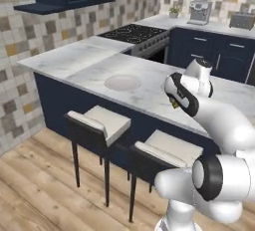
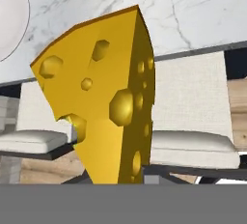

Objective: Take the cheese, fish, and garlic from the fridge and place them on the plate on the dining counter to create an appetizer plate.

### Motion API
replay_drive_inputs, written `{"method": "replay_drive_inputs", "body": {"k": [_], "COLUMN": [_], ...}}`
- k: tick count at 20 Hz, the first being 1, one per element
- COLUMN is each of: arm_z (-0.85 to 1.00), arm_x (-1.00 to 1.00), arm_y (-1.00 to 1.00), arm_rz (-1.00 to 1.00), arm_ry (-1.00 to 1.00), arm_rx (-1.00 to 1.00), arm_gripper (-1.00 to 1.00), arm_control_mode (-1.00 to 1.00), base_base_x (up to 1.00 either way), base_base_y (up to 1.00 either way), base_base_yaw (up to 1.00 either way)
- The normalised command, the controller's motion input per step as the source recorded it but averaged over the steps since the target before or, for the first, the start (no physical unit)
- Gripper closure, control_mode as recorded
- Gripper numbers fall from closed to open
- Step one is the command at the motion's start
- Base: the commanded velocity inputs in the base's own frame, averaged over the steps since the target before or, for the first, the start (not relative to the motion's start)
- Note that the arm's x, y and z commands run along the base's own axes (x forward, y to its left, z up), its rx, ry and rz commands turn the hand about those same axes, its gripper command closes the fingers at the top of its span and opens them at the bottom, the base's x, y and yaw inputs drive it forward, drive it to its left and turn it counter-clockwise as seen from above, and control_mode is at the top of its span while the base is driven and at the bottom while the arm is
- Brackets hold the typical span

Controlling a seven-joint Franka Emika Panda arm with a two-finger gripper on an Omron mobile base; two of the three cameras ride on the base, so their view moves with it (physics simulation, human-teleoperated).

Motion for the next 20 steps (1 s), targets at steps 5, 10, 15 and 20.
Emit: {"method": "replay_drive_inputs", "body": {"k": [5, 10, 15, 20], "arm_z": [0.0, 0.0, 0.0, 0.0], "arm_x": [0.0, 0.0, 0.0, 0.0], "arm_y": [0.0, 0.0, 0.0, 0.0], "arm_rz": [0.0, 0.0, 0.0, 0.0], "arm_ry": [0.0, 0.0, 0.0, 0.0], "arm_rx": [0.0, 0.0, 0.0, 0.0], "arm_gripper": [1.0, 1.0, 1.0, 1.0], "arm_control_mode": [1.0, 1.0, 1.0, 1.0], "base_base_x": [0.53, 0.81, 0.31, -0.3], "base_base_y": [0.81, 0.51, 0.81, 0.98], "base_base_yaw": [-0.09, -0.18, -0.23, -0.23]}}
